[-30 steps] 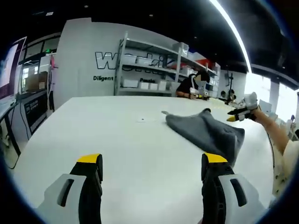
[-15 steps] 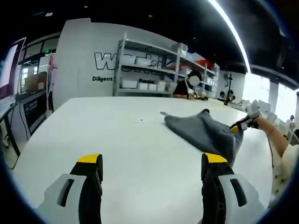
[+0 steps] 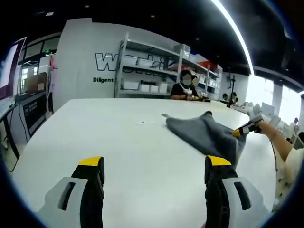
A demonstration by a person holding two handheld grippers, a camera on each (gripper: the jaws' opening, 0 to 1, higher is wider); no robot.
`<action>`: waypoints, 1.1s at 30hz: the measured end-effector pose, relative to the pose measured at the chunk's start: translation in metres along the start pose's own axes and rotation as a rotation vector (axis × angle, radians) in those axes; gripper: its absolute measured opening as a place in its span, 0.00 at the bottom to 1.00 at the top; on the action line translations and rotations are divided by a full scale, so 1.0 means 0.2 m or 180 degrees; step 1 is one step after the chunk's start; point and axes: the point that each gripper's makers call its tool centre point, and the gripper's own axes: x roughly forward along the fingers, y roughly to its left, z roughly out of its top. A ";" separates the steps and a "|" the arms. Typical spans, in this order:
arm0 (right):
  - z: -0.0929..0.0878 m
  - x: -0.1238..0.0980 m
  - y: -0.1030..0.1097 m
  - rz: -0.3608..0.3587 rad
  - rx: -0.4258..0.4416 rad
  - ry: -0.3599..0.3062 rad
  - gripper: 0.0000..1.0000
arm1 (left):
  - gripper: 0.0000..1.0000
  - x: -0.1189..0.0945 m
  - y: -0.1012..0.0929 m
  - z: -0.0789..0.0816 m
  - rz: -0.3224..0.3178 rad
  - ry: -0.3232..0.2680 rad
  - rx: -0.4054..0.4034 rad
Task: Fold the towel on the table until its edges align and the towel forms a compact rectangular stack.
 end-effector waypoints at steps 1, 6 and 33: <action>0.00 0.00 0.00 -0.0005 -0.0008 -0.0009 0.05 | 0.86 0.00 0.00 0.00 0.0000 0.0001 -0.0001; 0.09 -0.09 -0.01 -0.0053 -0.0042 -0.0204 0.04 | 0.86 0.00 0.00 -0.01 0.0005 0.0019 -0.0009; 0.03 -0.42 -0.30 -0.0625 -0.0192 -0.0151 0.04 | 0.86 0.01 0.00 -0.02 0.0001 0.0056 0.0010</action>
